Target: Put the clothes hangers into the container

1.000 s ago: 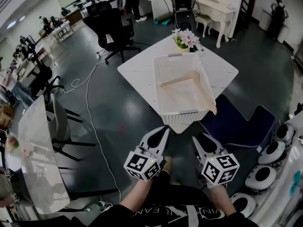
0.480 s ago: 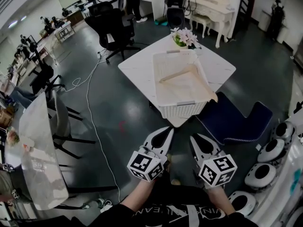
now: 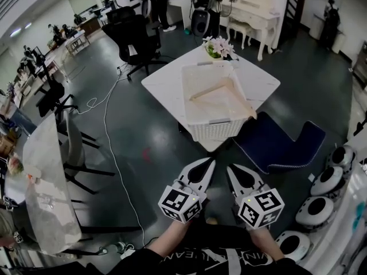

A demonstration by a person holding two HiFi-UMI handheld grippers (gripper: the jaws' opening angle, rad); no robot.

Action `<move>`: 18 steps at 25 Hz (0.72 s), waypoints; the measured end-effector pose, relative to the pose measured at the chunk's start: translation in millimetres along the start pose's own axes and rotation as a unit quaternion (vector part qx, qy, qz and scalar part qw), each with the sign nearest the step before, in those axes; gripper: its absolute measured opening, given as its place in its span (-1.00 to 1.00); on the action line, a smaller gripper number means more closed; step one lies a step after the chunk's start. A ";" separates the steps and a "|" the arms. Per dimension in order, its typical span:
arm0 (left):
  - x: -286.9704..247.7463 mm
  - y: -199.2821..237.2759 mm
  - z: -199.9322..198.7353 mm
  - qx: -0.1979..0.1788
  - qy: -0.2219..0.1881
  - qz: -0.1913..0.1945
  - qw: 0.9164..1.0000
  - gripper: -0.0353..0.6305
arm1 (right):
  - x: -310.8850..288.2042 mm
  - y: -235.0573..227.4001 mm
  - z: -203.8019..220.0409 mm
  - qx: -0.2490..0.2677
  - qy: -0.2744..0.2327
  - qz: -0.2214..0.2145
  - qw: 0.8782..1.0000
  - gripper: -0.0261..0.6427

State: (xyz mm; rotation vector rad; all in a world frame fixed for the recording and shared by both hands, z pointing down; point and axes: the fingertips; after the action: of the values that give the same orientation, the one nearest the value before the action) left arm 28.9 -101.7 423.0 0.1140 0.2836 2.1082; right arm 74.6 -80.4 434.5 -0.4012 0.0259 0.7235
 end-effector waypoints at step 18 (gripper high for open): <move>37.0 -35.5 12.2 -0.019 0.018 0.012 1.000 -0.87 | 18.2 36.8 12.6 0.028 0.003 -0.028 0.999 -0.82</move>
State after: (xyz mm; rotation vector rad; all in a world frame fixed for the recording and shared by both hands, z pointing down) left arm 41.2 -50.5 424.9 0.0579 0.2649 2.1407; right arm 63.0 -39.3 430.5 -0.3501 0.0404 0.6644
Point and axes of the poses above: the fingertips, and each gripper's own axes: x backward along the fingers, y to its left, z out of its underside, and after that the axes turned 11 degrees about -z, right-handed
